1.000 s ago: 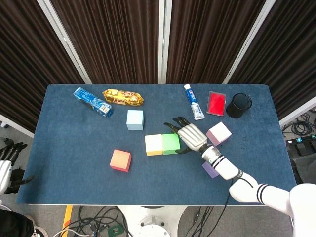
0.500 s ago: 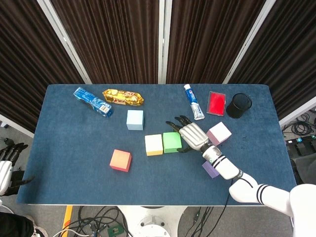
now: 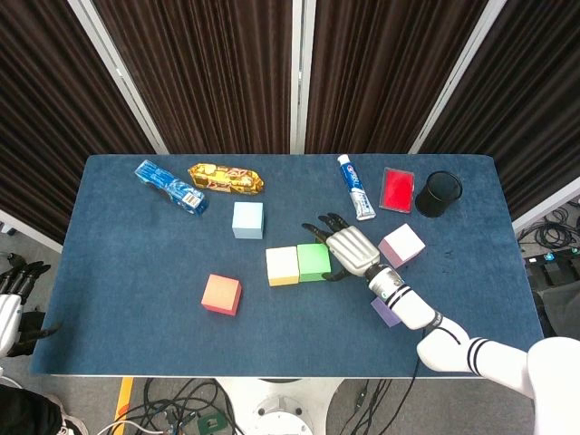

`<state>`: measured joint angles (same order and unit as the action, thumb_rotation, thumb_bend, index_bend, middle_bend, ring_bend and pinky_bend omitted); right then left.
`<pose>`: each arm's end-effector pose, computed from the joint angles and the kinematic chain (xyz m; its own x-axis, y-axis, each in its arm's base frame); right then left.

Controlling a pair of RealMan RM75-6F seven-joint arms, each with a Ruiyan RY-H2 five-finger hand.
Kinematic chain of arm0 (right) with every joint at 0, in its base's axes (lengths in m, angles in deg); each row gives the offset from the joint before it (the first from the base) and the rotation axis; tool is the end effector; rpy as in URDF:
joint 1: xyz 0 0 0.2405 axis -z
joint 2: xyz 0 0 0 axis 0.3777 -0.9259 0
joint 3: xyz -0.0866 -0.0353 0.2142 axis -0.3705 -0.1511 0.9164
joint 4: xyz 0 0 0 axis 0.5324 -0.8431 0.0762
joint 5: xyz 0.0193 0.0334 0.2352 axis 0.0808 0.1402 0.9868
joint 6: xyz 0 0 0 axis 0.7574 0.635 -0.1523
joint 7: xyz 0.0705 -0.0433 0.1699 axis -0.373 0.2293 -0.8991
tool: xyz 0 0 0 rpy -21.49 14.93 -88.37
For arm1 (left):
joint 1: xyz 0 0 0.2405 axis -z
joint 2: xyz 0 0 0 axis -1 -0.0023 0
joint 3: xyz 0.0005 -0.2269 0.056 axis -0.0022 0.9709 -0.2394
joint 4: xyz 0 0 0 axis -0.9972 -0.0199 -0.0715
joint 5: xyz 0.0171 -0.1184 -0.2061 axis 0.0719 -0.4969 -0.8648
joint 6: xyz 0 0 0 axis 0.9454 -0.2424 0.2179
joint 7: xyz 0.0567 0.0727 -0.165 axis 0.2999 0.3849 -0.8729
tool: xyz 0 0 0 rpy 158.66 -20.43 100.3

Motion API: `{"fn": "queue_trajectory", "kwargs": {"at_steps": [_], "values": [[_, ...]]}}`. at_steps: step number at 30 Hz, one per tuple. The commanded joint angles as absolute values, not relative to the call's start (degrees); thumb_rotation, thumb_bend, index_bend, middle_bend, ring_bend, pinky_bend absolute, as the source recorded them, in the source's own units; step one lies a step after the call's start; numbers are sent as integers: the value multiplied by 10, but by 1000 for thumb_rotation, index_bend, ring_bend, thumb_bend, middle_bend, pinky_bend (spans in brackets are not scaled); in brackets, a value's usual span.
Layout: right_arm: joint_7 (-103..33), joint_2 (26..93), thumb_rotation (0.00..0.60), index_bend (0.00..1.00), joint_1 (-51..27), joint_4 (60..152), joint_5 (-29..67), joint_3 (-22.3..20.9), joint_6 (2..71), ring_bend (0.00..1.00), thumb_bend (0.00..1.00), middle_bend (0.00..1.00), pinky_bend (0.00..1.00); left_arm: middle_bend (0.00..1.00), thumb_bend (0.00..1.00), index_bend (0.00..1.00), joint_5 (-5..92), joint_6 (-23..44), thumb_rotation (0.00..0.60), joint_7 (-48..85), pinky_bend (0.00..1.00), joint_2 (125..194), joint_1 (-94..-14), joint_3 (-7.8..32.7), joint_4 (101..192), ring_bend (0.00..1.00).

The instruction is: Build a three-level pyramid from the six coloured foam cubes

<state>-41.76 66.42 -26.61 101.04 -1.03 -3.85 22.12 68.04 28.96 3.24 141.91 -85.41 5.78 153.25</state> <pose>-0.1100 -0.4039 -0.0705 0.4230 -0.2958 0.8565 -0.8071 -0.5527 0.2077 -0.3563 0.2222 0.1357 0.3435 0.0422 0.9382 0.9382 0.0300 -0.3449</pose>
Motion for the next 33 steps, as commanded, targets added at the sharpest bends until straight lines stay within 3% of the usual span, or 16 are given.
{"fn": "queue_trajectory", "kwargs": {"at_steps": [1, 11, 19, 33], "values": [[-418, 667, 600, 0, -267, 1010, -11, -38, 221, 34, 235, 427, 0, 119, 0, 148, 680, 289, 600, 32, 129, 1419, -854, 58, 1532, 53], [-415, 670, 600, 0, -272, 1007, -3, -37, 210, 29, 187, 401, 0, 119, 0, 148, 680, 290, 600, 27, 129, 1418, -855, 58, 1531, 53], [-407, 661, 600, 0, -276, 1020, 16, -36, 183, 0, 46, 245, 0, 120, 0, 148, 681, 292, 600, 25, 128, 1420, -856, 57, 1528, 53], [-421, 631, 600, 0, -268, 1065, 17, -26, 197, 0, 22, 173, 0, 119, 0, 148, 684, 300, 600, 29, 129, 1413, -858, 58, 1544, 53]]}}
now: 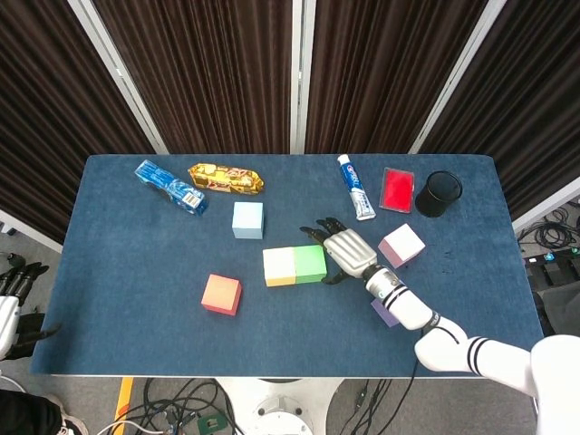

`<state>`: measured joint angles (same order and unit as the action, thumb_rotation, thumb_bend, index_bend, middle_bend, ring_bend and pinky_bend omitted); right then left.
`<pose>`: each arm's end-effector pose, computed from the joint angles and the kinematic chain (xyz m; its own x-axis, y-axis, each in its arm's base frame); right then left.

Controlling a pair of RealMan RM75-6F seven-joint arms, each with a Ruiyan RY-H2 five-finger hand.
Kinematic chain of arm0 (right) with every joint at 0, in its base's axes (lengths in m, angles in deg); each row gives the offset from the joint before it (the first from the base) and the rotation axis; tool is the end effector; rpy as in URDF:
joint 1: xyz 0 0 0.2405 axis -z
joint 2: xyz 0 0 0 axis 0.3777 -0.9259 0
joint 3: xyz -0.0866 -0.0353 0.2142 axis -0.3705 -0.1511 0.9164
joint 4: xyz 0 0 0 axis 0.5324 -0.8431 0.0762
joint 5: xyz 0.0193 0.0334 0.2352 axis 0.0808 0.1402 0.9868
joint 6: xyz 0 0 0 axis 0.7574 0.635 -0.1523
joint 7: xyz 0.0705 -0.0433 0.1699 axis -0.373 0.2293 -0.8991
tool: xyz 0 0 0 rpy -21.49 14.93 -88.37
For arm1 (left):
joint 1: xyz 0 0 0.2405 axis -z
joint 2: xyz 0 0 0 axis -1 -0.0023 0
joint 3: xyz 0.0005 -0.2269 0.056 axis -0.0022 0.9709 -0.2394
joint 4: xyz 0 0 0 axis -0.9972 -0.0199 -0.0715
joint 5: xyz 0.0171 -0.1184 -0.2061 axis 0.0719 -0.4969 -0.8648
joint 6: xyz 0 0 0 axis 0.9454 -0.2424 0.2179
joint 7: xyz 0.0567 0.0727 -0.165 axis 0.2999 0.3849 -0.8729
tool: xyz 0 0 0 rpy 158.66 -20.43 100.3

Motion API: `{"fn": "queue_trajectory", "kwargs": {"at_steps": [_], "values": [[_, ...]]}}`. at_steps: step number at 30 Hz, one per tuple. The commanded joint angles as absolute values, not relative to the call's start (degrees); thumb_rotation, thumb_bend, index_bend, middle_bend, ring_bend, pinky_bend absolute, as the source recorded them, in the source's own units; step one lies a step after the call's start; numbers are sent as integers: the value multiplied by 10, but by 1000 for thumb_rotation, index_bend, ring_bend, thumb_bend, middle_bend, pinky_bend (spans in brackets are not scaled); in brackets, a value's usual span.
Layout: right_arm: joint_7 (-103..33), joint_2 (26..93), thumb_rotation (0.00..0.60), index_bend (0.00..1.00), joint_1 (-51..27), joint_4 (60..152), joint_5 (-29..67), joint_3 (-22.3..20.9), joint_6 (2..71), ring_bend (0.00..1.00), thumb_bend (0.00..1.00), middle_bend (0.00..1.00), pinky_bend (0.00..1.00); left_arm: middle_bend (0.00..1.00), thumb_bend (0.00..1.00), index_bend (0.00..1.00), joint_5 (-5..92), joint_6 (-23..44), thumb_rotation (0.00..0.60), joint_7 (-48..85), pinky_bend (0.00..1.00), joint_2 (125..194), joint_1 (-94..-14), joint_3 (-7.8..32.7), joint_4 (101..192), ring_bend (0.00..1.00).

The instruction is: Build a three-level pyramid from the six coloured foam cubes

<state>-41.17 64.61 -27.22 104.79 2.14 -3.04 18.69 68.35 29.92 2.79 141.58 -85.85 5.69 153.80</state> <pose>-0.1052 -0.4012 -0.0721 0.4012 -0.3574 0.8434 -0.8332 -0.5250 0.1739 -0.3541 0.2192 0.1380 0.3335 0.0316 0.9422 0.9420 0.0278 -0.3344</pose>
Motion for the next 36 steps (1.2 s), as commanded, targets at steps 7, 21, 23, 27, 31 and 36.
{"fn": "queue_trajectory", "kwargs": {"at_steps": [7, 21, 23, 27, 31, 36], "values": [[-471, 546, 600, 0, -235, 1147, 4, -3, 265, 0, 20, 168, 0, 153, 0, 148, 705, 302, 600, 24, 138, 1404, -854, 50, 1584, 53], [-590, 428, 600, 0, -156, 1203, 11, 14, 345, 0, 17, 142, 0, 170, 0, 137, 763, 187, 600, 88, 167, 1441, -746, 54, 1640, 53], [-596, 415, 600, 0, -144, 1213, 3, 11, 359, 0, 18, 141, 0, 158, 0, 129, 761, 161, 600, 96, 167, 1451, -726, 58, 1645, 53], [-598, 394, 600, 0, -120, 1229, -5, 7, 387, 0, 17, 140, 0, 148, 0, 110, 742, 112, 600, 103, 167, 1480, -692, 67, 1640, 53], [-604, 377, 600, 0, -104, 1242, -7, 2, 397, 0, 4, 141, 0, 149, 0, 99, 740, 89, 600, 104, 167, 1502, -669, 68, 1616, 47], [-607, 365, 600, 0, -90, 1249, -16, -2, 409, 0, 1, 141, 0, 149, 0, 99, 744, 84, 600, 110, 167, 1519, -656, 63, 1603, 43]]}}
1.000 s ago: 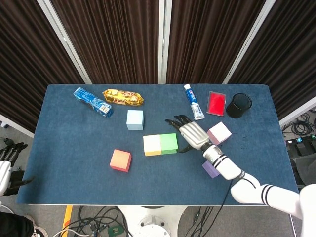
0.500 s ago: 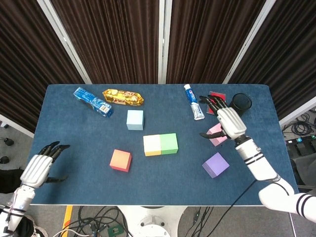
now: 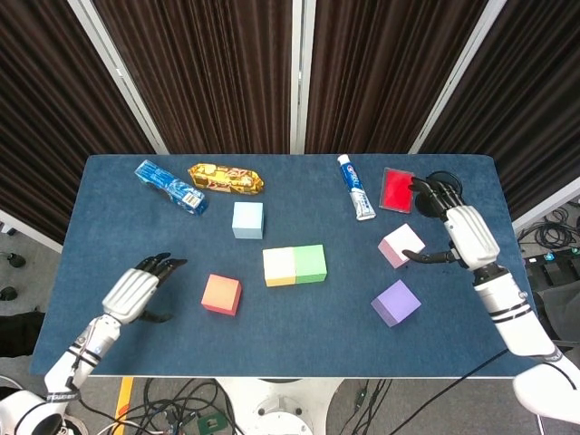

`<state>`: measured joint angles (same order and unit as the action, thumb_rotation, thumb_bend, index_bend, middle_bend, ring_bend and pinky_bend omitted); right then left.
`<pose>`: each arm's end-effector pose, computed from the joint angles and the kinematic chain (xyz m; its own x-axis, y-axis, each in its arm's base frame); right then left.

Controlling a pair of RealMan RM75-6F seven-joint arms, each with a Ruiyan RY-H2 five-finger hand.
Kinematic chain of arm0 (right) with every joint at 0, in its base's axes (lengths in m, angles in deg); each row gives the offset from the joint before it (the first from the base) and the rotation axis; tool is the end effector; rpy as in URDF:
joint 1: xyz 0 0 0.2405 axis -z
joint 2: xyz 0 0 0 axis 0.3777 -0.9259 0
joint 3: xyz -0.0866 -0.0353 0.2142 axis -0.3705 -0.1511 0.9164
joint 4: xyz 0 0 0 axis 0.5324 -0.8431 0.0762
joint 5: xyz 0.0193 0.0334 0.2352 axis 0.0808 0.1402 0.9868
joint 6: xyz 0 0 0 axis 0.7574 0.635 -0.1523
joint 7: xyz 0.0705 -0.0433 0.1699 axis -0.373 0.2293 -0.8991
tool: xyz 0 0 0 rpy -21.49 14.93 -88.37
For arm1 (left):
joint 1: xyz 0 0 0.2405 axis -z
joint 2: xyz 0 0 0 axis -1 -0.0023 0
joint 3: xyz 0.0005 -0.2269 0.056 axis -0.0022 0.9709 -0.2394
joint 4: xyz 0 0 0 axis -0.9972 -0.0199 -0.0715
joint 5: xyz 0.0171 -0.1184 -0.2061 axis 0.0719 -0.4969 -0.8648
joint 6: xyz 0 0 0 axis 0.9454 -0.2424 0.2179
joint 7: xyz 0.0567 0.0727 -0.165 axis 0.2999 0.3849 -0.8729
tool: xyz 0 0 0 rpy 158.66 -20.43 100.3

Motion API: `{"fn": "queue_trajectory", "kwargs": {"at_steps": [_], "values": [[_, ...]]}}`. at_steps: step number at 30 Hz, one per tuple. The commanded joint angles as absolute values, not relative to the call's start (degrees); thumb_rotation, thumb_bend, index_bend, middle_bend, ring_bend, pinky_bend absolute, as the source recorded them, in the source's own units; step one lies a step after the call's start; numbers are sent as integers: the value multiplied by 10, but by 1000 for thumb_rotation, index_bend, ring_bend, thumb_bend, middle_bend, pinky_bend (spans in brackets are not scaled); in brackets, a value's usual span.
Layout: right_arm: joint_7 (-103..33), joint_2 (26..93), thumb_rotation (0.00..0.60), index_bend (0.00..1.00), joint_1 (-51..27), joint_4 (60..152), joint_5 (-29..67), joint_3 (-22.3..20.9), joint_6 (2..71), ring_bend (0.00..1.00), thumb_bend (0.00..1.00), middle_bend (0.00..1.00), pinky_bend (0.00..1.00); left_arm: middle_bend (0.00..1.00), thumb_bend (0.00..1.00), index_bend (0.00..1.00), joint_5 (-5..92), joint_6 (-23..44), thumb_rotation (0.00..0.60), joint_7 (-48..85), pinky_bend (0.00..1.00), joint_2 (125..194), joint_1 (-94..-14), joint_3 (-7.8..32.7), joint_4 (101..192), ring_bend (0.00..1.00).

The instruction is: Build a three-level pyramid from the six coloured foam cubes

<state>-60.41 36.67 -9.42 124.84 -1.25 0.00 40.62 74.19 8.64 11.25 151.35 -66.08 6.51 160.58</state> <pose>-0.1687 -0.3738 0.1236 0.0168 -0.1244 0.9921 -0.9316 -0.3623 -0.0297 -0.2207 0.2949 -0.0031 0.3395 0.3106 0.8879 0.9020 -0.3752 -0.2136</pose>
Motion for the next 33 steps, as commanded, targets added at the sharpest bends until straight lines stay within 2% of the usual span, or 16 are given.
{"fn": "queue_trajectory", "kwargs": {"at_steps": [1, 13, 24, 26, 30, 33], "values": [[-608, 366, 600, 0, -89, 1248, -17, -3, 409, 0, 1, 141, 0, 149, 0, 99, 746, 83, 600, 111, 167, 1522, -652, 63, 1601, 43], [-628, 381, 600, 0, -85, 1221, -17, -10, 394, 0, 2, 141, 0, 155, 0, 98, 756, 46, 600, 89, 167, 1549, -592, 67, 1595, 43], [-664, 401, 600, 0, -92, 1172, -22, -11, 377, 0, 3, 141, 0, 209, 2, 98, 741, 35, 600, 67, 168, 1576, -569, 65, 1570, 43], [-672, 403, 600, 0, -92, 1164, -25, -12, 376, 0, 2, 141, 0, 232, 15, 99, 737, 35, 600, 66, 168, 1582, -567, 65, 1565, 43], [-682, 407, 600, 0, -92, 1152, -28, -13, 375, 0, 3, 141, 0, 376, 53, 107, 731, 46, 600, 71, 167, 1596, -569, 65, 1554, 44], [-688, 409, 600, 0, -92, 1145, -28, -14, 374, 0, 3, 142, 0, 444, 85, 122, 724, 48, 600, 78, 166, 1604, -569, 66, 1549, 52]]}}
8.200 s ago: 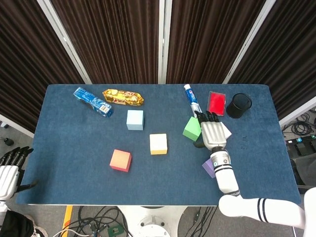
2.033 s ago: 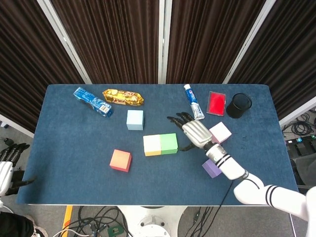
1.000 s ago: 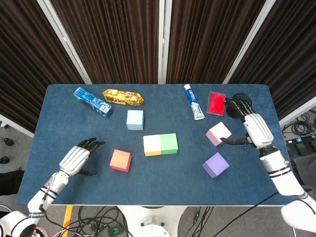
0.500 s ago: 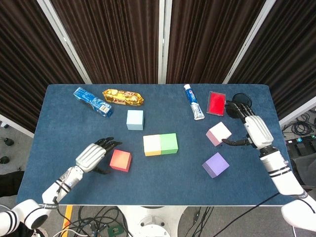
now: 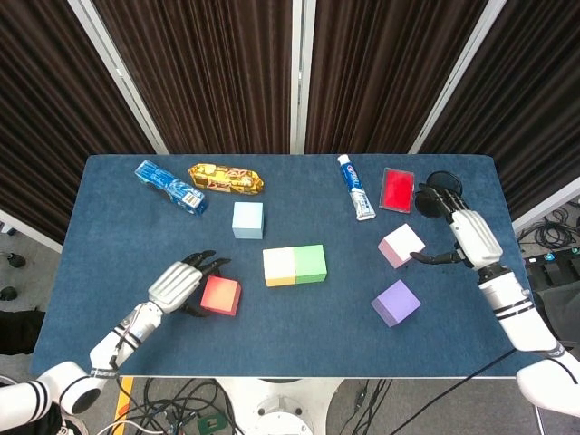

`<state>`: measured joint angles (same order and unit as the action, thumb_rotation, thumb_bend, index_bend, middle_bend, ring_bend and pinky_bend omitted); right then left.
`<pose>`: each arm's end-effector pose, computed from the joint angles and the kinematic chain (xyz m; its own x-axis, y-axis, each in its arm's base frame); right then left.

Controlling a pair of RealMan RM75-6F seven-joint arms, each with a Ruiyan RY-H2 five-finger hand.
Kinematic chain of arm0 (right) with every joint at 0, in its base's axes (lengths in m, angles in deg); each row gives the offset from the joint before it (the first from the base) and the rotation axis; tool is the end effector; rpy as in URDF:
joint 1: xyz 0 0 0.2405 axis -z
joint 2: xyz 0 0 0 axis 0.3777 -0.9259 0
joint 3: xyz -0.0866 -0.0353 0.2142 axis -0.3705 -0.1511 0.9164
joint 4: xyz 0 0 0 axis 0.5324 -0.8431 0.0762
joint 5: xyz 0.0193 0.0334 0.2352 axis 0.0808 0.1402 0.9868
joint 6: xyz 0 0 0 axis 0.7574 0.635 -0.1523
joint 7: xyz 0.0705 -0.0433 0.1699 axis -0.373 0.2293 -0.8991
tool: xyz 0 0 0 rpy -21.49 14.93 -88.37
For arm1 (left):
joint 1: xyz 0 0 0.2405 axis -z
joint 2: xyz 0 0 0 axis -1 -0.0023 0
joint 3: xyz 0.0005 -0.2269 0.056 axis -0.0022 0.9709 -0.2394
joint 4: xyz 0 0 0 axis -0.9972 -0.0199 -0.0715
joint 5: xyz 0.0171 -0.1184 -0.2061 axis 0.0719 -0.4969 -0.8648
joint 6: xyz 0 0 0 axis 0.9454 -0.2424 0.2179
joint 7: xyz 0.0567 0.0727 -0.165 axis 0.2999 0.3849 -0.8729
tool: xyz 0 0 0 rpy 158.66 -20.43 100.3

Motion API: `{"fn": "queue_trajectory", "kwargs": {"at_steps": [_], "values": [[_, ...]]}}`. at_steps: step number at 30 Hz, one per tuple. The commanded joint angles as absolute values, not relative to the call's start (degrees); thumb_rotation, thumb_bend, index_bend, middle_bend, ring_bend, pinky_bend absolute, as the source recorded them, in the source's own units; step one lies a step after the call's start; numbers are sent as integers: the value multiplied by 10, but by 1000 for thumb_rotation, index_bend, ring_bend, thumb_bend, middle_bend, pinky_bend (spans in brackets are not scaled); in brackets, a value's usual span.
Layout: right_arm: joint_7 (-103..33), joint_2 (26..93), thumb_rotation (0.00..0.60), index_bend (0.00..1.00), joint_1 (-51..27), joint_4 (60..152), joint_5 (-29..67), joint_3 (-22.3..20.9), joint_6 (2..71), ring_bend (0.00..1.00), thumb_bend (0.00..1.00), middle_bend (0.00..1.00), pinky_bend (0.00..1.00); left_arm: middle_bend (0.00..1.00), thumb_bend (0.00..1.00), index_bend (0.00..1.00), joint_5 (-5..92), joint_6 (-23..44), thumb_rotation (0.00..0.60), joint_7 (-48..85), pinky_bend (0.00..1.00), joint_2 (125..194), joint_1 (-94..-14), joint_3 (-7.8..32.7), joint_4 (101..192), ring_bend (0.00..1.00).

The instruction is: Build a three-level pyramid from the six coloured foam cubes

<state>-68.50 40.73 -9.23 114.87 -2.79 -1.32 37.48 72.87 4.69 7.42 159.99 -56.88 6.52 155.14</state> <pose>-0.2088 -0.3865 0.1118 -0.0050 -0.1767 0.9843 -0.9524 -0.2991 -0.0585 -0.1712 0.3196 -0.0526 0.3002 0.3712 0.8787 0.8781 -0.4673 -0.1026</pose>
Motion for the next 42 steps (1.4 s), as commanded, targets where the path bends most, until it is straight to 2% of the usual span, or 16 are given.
{"fn": "queue_trajectory", "kwargs": {"at_steps": [1, 7, 11, 19, 26, 35, 42], "values": [[-690, 409, 600, 0, -92, 1144, -29, -14, 373, 0, 3, 142, 0, 456, 91, 125, 721, 49, 600, 81, 166, 1605, -569, 67, 1548, 57], [-695, 407, 600, 0, -92, 1137, -32, -15, 373, 0, 3, 141, 0, 548, 110, 138, 681, 68, 600, 114, 169, 1605, -578, 87, 1563, 111], [-700, 401, 600, 0, -96, 1137, -36, -15, 369, 0, 4, 141, 0, 566, 109, 141, 602, 76, 600, 183, 169, 1621, -588, 119, 1588, 132], [-704, 391, 600, 0, -98, 1140, -43, -15, 370, 0, 9, 141, 0, 570, 109, 141, 462, 28, 600, 234, 168, 1618, -570, 168, 1635, 139], [-714, 387, 600, 0, -96, 1137, -45, -17, 371, 0, 9, 141, 0, 568, 109, 141, 399, 17, 600, 282, 167, 1628, -550, 175, 1659, 139], [-727, 382, 600, 0, -88, 1131, -48, -22, 381, 0, 12, 141, 0, 566, 109, 141, 389, 26, 600, 316, 163, 1660, -525, 175, 1651, 139], [-739, 382, 600, 0, -83, 1124, -52, -26, 386, 0, 11, 141, 0, 569, 109, 141, 379, 39, 600, 345, 112, 1687, -512, 173, 1628, 139]]}}
